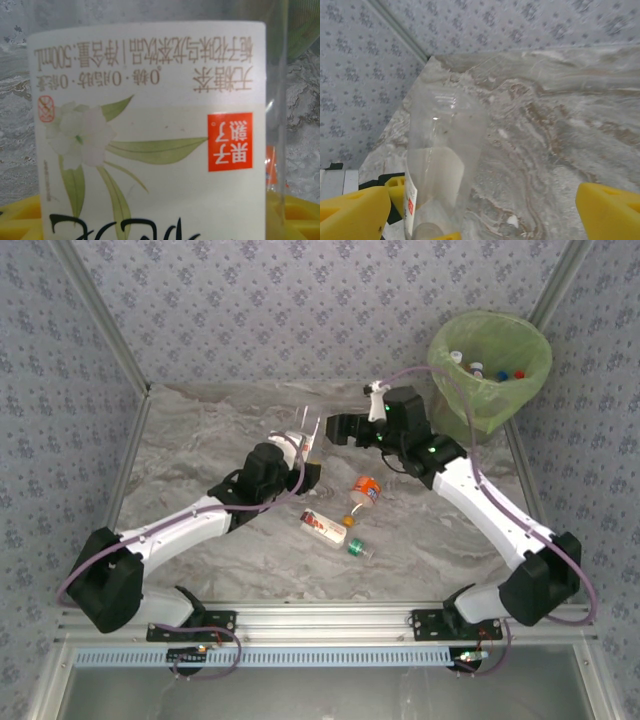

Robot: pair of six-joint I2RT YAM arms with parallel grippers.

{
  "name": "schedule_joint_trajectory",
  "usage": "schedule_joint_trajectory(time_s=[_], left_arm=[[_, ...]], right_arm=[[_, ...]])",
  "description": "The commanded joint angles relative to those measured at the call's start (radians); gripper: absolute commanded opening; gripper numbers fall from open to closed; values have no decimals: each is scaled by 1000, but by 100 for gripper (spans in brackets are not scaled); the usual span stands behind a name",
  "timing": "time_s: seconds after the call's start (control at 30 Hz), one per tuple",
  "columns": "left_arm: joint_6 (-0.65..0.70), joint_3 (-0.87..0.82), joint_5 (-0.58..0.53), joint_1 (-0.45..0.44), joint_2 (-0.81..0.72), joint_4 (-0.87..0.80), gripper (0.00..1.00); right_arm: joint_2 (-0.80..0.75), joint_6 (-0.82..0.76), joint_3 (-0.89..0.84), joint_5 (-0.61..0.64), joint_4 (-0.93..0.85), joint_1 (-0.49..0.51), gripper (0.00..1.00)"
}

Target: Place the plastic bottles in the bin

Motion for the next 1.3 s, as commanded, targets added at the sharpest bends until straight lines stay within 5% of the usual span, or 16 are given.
schedule_joint_trajectory(time_s=[0.0, 0.47, 1.1, 1.17, 1.27], left_arm=[[-8, 25, 22, -8, -7, 35, 0], [40, -38, 147, -24, -46, 145, 0], [61, -16, 154, -33, -26, 132, 1], [60, -10, 157, -33, -20, 124, 7], [56, -3, 143, -33, -13, 110, 18]], right_arm=[[33, 51, 51, -6, 46, 29, 97], [154, 97, 85, -87, 136, 28, 89], [145, 95, 28, -77, 176, 15, 13], [135, 88, 17, -76, 188, 14, 0], [118, 88, 4, -81, 198, 9, 0]])
